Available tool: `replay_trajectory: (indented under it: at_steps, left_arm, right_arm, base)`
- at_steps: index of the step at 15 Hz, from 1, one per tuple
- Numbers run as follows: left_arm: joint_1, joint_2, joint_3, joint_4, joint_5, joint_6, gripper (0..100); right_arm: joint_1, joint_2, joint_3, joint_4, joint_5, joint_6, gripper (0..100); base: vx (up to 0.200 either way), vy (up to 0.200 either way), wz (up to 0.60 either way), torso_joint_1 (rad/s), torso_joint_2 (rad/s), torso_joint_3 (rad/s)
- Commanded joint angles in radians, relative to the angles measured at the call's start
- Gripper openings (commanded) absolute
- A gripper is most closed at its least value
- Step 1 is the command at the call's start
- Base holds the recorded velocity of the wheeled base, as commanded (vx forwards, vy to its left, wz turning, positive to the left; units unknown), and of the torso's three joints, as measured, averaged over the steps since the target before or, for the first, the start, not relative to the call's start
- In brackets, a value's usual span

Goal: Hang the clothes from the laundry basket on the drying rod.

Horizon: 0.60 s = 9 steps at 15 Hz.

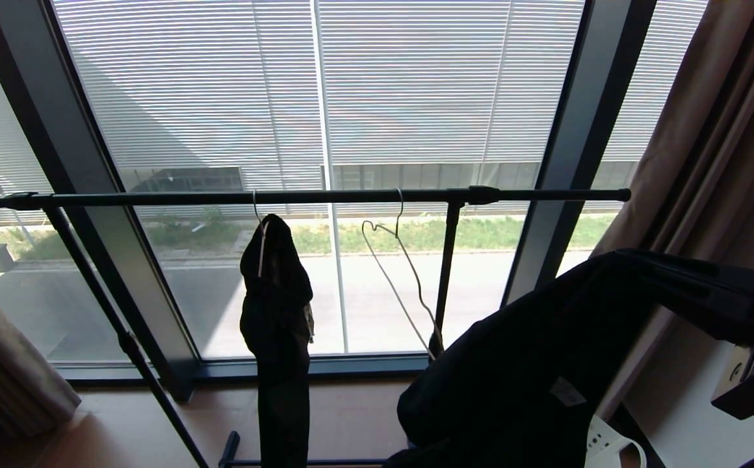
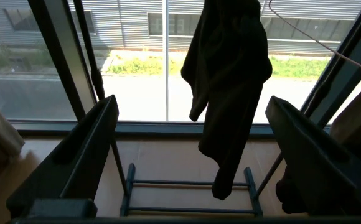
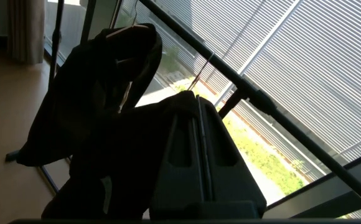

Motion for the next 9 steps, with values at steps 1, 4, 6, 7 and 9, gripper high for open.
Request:
replay_trajectory:
  at_steps: [1,4,6,7,9]
  left_arm:
    - [0.0,0.0,0.0,0.0,0.0,0.0,100]
    - [0.0,0.0,0.0,0.0,0.0,0.002,100]
    - [0.0,0.0,0.0,0.0,0.0,0.002,100]
    - [0.0,0.0,0.0,0.0,0.0,0.002,100]
    - [0.0,0.0,0.0,0.0,0.0,0.002,100]
  right_arm:
    - [0.001,0.002,0.0,0.001,0.0,0.0,0]
    - [0.001,0.003,0.0,0.001,0.0,0.0,0]
    - [0.001,0.022,0.0,-0.001,-0.002,0.0,0]
    - [0.001,0.025,0.0,-0.001,-0.002,0.0,0]
    - [0.001,0.037,0.0,-0.001,-0.003,0.0,0]
  base:
    - [0.0,0.0,0.0,0.0,0.0,0.0]
    - [0.0,0.067,0.0,0.001,0.0,0.002]
    - [0.0,0.2,0.0,-0.005,0.0,0.002]
    - [0.0,0.2,0.0,-0.002,0.0,-0.002]
    - [0.0,0.2,0.0,0.019,0.01,-0.002]
